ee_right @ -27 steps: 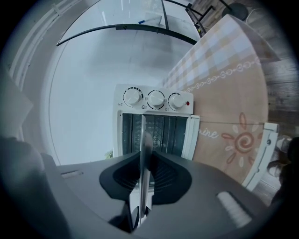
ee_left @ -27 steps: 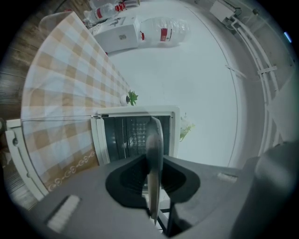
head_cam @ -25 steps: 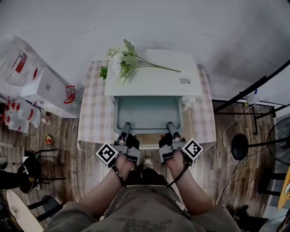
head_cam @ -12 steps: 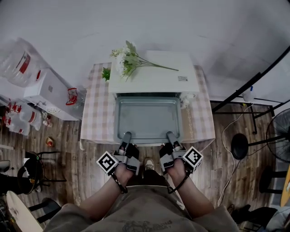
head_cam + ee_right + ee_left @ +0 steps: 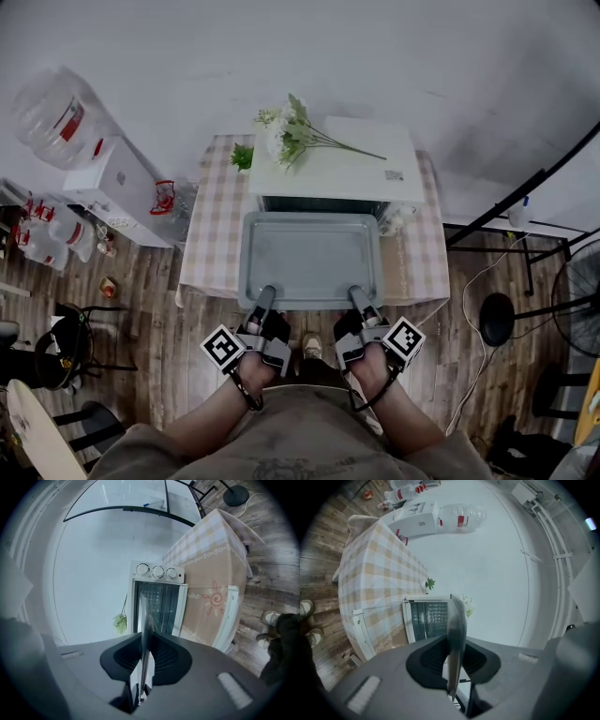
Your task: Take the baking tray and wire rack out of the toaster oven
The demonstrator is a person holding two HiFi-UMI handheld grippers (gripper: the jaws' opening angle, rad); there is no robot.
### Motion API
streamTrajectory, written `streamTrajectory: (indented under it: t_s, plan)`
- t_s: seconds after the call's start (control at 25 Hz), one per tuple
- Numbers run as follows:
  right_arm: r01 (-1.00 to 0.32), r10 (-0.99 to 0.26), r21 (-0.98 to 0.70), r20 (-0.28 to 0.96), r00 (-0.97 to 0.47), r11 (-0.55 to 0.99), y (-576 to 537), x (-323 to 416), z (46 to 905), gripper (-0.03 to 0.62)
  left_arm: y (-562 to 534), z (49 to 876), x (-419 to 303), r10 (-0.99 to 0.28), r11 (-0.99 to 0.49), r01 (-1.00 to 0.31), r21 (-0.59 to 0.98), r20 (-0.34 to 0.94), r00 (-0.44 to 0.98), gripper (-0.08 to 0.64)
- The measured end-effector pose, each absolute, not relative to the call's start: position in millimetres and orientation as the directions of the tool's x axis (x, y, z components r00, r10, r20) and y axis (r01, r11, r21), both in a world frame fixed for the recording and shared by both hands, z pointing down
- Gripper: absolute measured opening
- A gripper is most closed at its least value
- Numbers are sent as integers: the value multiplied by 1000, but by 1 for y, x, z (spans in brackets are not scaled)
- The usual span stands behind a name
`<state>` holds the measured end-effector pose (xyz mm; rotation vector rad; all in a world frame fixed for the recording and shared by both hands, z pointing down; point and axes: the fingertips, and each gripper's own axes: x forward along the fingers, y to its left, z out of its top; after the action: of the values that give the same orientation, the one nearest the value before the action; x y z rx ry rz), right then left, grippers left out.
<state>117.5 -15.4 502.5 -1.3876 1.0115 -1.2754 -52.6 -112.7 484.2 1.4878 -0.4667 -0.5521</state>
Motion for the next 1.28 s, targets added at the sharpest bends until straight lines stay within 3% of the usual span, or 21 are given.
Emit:
streamTrajectory:
  t_s: [0.32, 0.96, 1.28]
  plan:
    - [16, -982, -982, 188, -22, -188, -57, 79, 501, 67, -135, 474, -99, -697, -48, 51, 998, -70, 714, 55]
    - [-21, -905, -970, 234, -356, -243, -135, -43, 530, 67, -153, 497, -237, -891, -15, -27, 1000, -1, 454, 55]
    - [-40, -872, -965, 250, -421, -258, -158, -75, 543, 69, -161, 508, -271, -925, -9, -26, 1000, 2, 379, 57]
